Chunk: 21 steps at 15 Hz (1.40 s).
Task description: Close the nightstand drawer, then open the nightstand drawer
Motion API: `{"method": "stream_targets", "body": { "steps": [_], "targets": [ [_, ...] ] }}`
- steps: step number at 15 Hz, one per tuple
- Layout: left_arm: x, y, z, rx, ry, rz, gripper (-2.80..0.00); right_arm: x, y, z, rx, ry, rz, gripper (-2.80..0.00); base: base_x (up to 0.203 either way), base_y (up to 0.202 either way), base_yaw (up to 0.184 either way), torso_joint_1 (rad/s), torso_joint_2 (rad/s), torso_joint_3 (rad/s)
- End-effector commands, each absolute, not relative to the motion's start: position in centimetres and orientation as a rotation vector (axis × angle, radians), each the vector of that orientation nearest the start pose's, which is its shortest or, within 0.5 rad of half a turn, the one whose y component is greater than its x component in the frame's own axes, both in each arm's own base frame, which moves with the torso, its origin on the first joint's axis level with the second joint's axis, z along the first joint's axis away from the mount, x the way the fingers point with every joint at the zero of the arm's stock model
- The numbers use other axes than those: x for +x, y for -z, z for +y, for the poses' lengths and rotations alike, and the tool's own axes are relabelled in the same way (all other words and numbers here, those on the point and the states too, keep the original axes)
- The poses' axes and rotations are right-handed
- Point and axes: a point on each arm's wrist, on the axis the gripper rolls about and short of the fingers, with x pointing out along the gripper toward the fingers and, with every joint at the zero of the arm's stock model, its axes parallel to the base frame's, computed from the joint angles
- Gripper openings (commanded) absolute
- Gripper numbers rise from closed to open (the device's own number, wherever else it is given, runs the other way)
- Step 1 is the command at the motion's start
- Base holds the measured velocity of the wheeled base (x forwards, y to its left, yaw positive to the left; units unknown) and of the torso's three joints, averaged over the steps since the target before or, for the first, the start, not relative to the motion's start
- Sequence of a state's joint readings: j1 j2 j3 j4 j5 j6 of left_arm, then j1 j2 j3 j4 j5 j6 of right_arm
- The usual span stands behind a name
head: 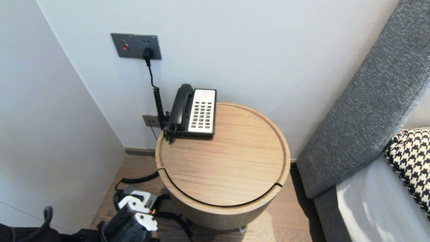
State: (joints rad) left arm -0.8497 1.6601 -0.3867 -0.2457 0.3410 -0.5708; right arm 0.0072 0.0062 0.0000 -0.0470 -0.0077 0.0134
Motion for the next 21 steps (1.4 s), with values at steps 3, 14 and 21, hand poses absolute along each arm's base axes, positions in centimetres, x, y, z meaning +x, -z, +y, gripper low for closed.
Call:
{"method": "stream_targets", "body": {
  "steps": [3,14,21],
  "targets": [
    [15.2,-9.6,-9.0,-0.135,0.076,0.862,-2.8,-2.0,-7.4,0.0,0.014,0.0,-0.015,-2.8,0.0,0.0,0.0,0.0,0.0,0.0],
    [5.9,-16.3,-0.6,-0.044,0.009,0.342,-2.8,-2.1,-7.4,0.0,0.014,0.0,-0.016,-2.8,0.0,0.0,0.0,0.0,0.0,0.0],
    [1.0,-9.5,0.2,0.092,-0.066,0.341,-2.8,-2.0,-7.4,0.0,0.014,0.0,-0.015,-2.8,0.0,0.0,0.0,0.0,0.0,0.0]
  ]
}}
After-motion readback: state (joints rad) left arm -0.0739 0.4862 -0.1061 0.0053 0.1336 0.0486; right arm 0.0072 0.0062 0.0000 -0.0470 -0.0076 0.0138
